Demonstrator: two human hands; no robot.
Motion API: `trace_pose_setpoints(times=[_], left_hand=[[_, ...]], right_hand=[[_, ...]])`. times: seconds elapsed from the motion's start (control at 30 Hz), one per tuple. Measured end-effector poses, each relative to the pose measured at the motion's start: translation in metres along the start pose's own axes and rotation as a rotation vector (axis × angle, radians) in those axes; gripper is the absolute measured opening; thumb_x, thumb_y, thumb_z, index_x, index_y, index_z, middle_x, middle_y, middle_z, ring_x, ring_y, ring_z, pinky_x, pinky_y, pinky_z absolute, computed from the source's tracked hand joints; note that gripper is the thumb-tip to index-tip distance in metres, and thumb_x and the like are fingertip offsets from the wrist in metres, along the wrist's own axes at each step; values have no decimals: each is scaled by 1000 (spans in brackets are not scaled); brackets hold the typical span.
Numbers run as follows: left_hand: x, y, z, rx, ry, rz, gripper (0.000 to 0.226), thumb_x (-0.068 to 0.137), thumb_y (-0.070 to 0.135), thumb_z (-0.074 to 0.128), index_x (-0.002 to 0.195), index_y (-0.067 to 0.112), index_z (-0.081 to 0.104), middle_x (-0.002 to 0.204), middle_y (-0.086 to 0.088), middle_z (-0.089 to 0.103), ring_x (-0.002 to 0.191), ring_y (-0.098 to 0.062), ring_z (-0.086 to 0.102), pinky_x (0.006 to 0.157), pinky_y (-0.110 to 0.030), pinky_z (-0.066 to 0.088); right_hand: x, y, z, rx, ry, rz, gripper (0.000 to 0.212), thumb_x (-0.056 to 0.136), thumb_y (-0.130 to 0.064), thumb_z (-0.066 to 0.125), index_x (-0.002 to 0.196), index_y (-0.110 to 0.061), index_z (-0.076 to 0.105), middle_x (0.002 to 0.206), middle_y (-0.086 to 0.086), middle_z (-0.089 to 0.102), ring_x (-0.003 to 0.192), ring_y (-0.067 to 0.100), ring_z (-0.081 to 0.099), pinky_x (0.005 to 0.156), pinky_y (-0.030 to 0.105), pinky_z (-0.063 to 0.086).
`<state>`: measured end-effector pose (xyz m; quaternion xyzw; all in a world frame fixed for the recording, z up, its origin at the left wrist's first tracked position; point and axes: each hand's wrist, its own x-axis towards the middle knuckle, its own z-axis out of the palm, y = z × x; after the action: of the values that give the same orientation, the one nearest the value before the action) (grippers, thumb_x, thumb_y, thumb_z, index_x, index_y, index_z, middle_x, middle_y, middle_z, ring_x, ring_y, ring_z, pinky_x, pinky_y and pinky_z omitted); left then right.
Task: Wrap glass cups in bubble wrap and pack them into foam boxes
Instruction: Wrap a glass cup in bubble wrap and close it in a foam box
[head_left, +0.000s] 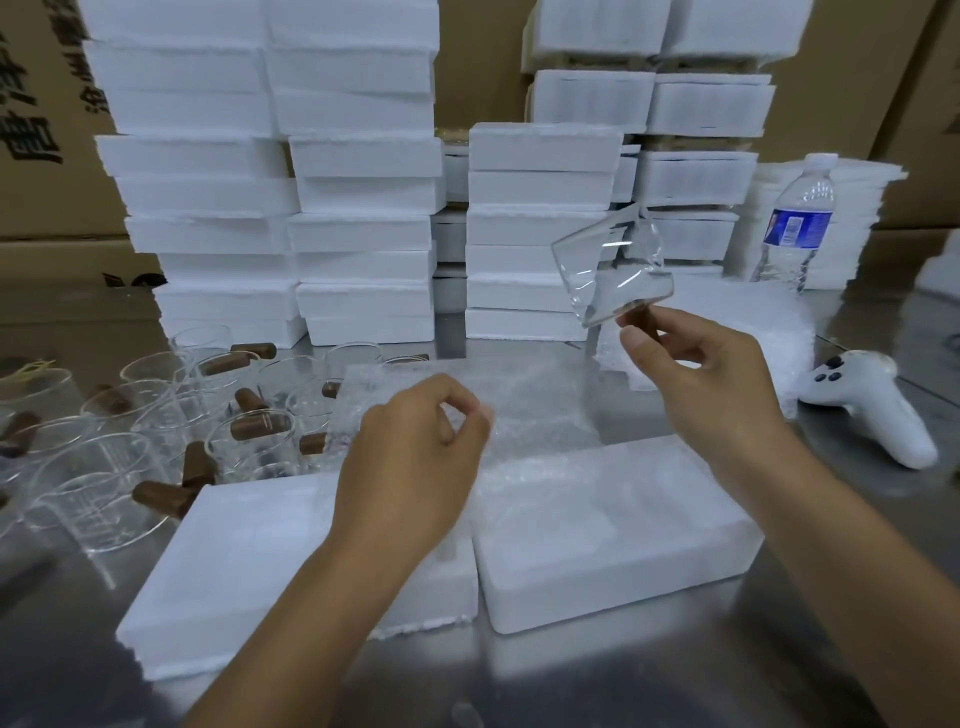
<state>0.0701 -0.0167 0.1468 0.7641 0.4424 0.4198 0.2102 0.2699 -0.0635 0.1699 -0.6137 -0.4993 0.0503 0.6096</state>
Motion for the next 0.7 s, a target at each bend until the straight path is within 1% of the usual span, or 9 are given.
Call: trace_pose_setpoints(times=[0.07,0.17,0.23,0.33,0.43,0.5,0.6,0.67,0.7], left_hand=[[2,0,-1,-88,71,10,20,91,31,57,71,31,55,38,12,42,41,-2,43,45,-13,33],[3,0,-1,-175,144,14,21,93,27,56,72,31,55,36,12,40,38,-3,41,44,-10,33],[3,1,-1,-224,181,12,21,93,26,56,72,29,56,37,12,39,38,-3,40,45,-9,33],[4,1,-1,-287,230,37,20,93,26,56,73,29,56,40,11,42,41,-5,40,45,-10,34],[2,3,-3,-306,272,96,19,92,26,56,74,34,55,49,8,48,45,-5,43,47,-9,35],[1,6,-3,-306,283,142,19,92,27,57,76,38,55,55,9,51,48,-5,46,49,-9,35],[-1,10,-3,-290,288,231,19,91,26,58,80,42,55,59,14,53,52,-3,48,51,-7,35],[-3,13,-4,-265,280,316,17,91,26,60,83,41,57,59,13,53,54,-2,48,53,-6,34],[-4,15,-4,-239,281,365,14,91,26,61,84,38,59,59,11,52,56,-1,47,54,-6,33]], right_hand=[[4,3,-6,-51,33,9,15,86,-31,64,94,-44,63,94,-2,62,80,-2,56,74,14,39],[6,5,-13,-232,50,-39,20,88,-29,62,107,-32,67,90,-5,51,78,-6,53,68,-3,33],[5,4,-14,-358,20,-101,20,88,-27,62,107,-28,69,86,-3,47,76,-3,51,66,-5,29],[2,5,-15,-482,-77,-131,20,88,-29,63,107,-29,69,83,-5,43,76,3,49,66,-1,31],[-1,6,-12,-564,-172,-121,25,88,-32,62,112,-32,67,81,-8,39,83,13,44,68,17,31],[-3,5,-10,-598,-219,-129,26,86,-33,62,112,-33,67,80,-7,41,87,14,40,72,24,28],[-9,-4,-6,-523,-338,-164,18,85,-29,62,92,-45,65,77,-5,43,85,14,38,68,19,28],[-12,-9,-6,-451,-419,-156,38,83,-21,64,66,-53,54,75,-5,44,81,12,41,65,14,29],[-13,-11,-5,-410,-440,-143,41,82,-16,65,58,-48,55,74,-5,46,77,10,44,64,14,32]])
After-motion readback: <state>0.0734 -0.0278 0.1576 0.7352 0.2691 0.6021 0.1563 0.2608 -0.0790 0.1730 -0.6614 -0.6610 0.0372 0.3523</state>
